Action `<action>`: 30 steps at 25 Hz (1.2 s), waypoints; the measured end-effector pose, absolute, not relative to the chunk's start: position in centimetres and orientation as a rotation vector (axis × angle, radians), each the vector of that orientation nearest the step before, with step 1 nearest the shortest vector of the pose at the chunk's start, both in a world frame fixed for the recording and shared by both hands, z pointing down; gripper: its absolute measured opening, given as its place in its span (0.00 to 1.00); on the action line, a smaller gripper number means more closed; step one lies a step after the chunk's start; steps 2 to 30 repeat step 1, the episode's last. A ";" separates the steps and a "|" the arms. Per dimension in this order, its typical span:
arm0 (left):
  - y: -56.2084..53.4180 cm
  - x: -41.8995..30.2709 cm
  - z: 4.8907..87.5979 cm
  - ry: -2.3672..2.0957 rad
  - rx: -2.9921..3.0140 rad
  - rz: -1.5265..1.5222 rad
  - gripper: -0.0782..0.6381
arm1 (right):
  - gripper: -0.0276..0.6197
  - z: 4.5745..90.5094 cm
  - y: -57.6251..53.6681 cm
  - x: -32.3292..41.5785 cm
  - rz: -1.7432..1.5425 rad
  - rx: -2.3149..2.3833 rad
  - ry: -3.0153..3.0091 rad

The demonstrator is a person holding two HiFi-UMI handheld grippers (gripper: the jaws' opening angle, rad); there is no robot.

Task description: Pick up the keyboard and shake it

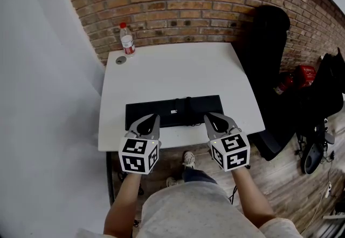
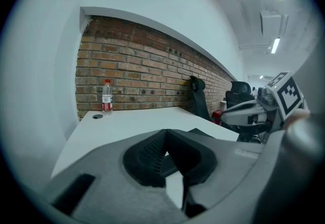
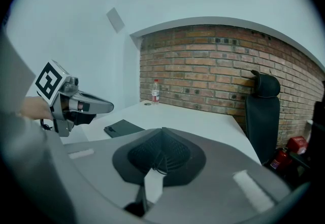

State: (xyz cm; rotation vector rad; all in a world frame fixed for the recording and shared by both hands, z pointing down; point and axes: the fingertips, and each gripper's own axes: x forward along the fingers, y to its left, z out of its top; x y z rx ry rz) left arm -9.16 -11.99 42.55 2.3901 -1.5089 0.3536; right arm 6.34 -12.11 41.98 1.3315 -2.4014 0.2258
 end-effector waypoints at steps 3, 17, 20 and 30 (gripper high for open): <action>-12.0 -9.2 42.6 -1.508 2.390 0.356 0.10 | 0.06 42.0 -12.1 6.3 0.226 1.331 -2.401; -12.0 -9.2 42.6 -1.508 2.390 0.356 0.10 | 0.06 42.0 -12.1 6.3 0.226 1.331 -2.401; -12.0 -9.2 42.6 -1.508 2.390 0.356 0.10 | 0.06 42.0 -12.1 6.3 0.226 1.331 -2.401; -12.0 -9.2 42.6 -1.508 2.390 0.356 0.10 | 0.06 42.0 -12.1 6.3 0.226 1.331 -2.401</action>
